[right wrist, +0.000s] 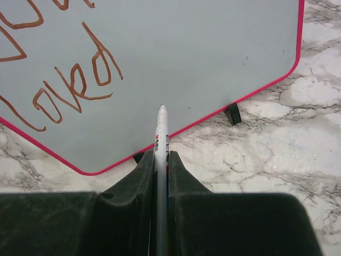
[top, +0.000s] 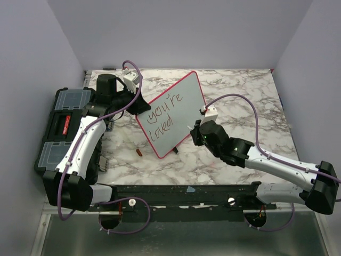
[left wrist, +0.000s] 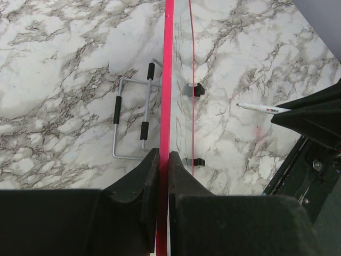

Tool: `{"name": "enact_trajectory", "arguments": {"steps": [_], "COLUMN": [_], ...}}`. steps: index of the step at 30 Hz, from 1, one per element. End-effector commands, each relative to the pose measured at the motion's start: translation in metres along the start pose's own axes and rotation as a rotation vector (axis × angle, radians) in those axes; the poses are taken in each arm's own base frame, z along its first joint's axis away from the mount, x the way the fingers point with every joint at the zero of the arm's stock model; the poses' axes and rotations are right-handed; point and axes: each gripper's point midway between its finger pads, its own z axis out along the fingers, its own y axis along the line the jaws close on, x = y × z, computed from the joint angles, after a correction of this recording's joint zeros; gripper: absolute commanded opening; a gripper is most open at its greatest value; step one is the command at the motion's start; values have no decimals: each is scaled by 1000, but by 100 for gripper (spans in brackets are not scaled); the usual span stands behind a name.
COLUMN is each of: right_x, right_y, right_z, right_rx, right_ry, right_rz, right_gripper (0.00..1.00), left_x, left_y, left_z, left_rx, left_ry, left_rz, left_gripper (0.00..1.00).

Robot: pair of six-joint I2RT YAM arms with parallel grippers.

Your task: Write a sentence on the whiteboard

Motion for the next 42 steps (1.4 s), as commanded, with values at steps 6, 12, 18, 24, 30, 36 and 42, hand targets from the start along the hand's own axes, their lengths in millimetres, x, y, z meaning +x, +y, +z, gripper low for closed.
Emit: {"name": "enact_trajectory", "arguments": {"steps": [6, 12, 18, 24, 30, 36, 42], "right_x": [3, 0, -5, -10, -16, -20, -26], "right_y": [-7, -8, -6, -2, 4, 7, 2], "right_z": [-3, -2, -2, 0, 2, 7, 11], "right_rx": [19, 21, 18, 8, -16, -30, -33], "right_ry": [0, -10, -23, -35, -49, -53, -61], "right_rz": [5, -6, -14, -20, -17, -19, -9], "right_gripper": [1, 1, 1, 1, 1, 1, 1], "left_x": [-13, -12, -12, -12, -11, -12, -11], "left_y": [-3, -3, -3, -2, -3, -3, -2], "left_z": [-4, -4, -3, -4, -3, -3, -3], "left_rx": [-5, -6, -7, -9, -8, -11, -11], "left_ry": [-48, -47, -46, -45, -44, -44, -43], "left_rz": [77, 77, 76, 75, 76, 76, 75], "left_gripper": [0, 0, 0, 0, 0, 0, 0]}}
